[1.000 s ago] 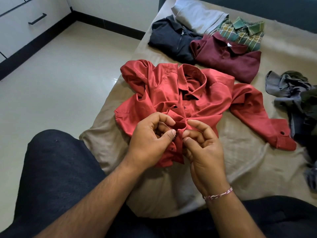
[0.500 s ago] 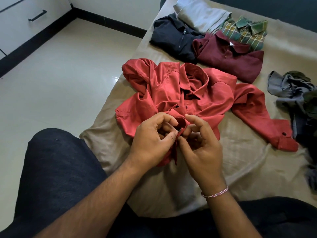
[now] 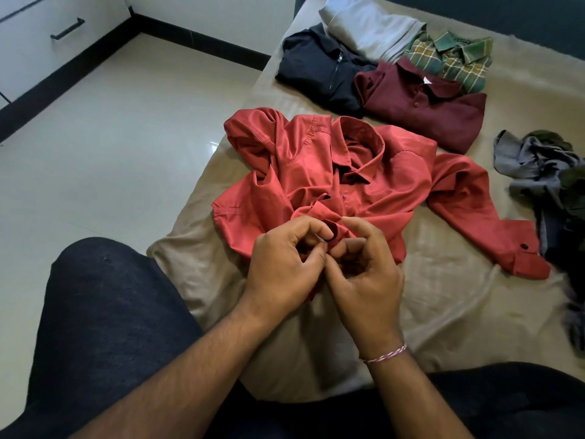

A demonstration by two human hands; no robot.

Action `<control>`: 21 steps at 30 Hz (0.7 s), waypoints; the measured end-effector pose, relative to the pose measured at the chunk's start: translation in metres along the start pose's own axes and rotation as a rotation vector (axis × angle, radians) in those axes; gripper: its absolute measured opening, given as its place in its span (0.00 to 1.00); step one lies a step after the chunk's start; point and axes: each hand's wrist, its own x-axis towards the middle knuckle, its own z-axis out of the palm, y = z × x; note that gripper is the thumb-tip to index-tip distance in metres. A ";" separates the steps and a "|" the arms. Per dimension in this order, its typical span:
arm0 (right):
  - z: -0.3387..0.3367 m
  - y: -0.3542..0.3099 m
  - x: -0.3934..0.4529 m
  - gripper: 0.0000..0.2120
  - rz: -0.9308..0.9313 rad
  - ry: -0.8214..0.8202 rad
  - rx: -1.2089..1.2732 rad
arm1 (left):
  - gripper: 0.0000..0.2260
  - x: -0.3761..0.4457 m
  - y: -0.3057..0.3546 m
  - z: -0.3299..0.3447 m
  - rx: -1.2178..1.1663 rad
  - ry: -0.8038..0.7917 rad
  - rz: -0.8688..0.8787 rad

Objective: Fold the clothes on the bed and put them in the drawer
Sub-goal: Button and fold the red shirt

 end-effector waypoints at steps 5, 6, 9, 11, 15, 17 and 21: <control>0.002 0.002 0.003 0.19 0.443 -0.031 0.625 | 0.13 0.005 -0.005 0.000 -0.115 -0.039 -0.079; 0.002 0.002 0.003 0.17 0.527 -0.040 0.737 | 0.13 0.005 -0.006 0.000 -0.151 -0.051 -0.099; 0.001 0.005 0.002 0.12 0.533 -0.111 0.734 | 0.13 0.006 -0.010 0.001 -0.240 -0.072 -0.159; -0.001 0.009 0.007 0.10 0.256 -0.182 0.417 | 0.13 0.008 -0.014 0.000 -0.262 -0.071 -0.173; -0.011 0.014 0.017 0.11 -0.187 -0.205 -0.071 | 0.13 0.016 -0.019 -0.007 -0.239 -0.092 -0.145; -0.012 0.012 0.016 0.11 -0.234 -0.170 -0.135 | 0.13 0.018 -0.019 -0.010 -0.222 -0.125 -0.124; -0.010 0.017 0.014 0.09 -0.290 -0.114 -0.270 | 0.13 0.015 -0.018 -0.009 -0.231 -0.169 -0.149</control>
